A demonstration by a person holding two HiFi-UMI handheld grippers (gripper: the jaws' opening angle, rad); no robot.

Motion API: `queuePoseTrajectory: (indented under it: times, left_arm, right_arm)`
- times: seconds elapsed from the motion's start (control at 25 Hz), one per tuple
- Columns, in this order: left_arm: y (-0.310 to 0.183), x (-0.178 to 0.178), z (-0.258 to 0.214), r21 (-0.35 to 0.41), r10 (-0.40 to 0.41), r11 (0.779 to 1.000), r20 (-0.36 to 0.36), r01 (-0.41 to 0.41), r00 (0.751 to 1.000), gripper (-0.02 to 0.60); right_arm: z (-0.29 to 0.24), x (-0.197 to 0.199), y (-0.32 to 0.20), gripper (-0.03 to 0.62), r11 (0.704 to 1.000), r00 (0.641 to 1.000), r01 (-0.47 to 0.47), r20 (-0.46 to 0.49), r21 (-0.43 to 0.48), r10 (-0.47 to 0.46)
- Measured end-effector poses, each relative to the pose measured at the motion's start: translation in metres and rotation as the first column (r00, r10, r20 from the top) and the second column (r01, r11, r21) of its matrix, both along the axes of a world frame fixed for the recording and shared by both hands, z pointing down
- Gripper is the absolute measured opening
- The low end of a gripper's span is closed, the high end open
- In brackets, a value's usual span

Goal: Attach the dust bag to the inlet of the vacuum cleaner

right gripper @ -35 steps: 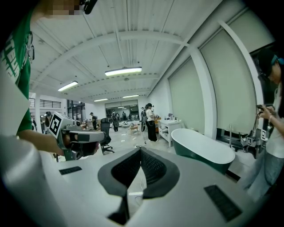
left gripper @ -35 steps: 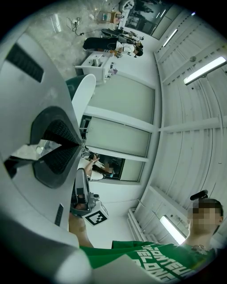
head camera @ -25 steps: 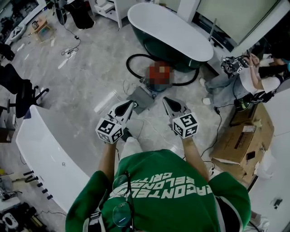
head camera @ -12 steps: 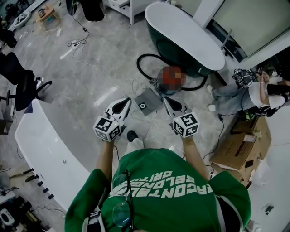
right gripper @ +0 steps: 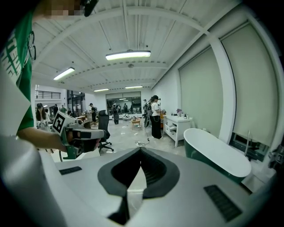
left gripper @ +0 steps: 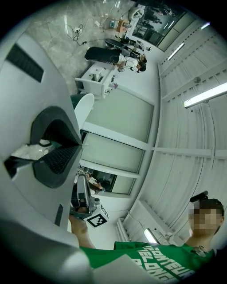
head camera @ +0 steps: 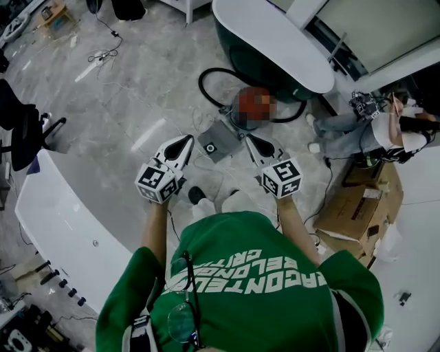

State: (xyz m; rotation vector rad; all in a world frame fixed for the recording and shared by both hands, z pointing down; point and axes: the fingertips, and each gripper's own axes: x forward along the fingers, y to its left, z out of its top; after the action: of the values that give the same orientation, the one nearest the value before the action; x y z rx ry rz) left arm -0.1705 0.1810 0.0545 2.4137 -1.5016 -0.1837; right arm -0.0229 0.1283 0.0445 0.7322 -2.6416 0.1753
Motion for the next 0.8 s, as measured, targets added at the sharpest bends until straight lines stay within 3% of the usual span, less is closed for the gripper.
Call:
queuePoseTrajectory:
  times: [0.36, 0.8]
  left_arm:
    - [-0.033, 0.018, 0.006, -0.018, 0.094, 0.995, -0.002, -0.094, 0.996, 0.003]
    - [-0.083, 0.038, 0.011, -0.035, 0.163, 0.986, 0.041, -0.162, 0.986, 0.003]
  right_arm:
    - [0.007, 0.018, -0.016, 0.008, 0.997, 0.997, -0.075, -0.011, -0.012, 0.074]
    - [0.016, 0.033, -0.059, 0.008, 0.991, 0.99, -0.131, 0.043, -0.039, 0.133]
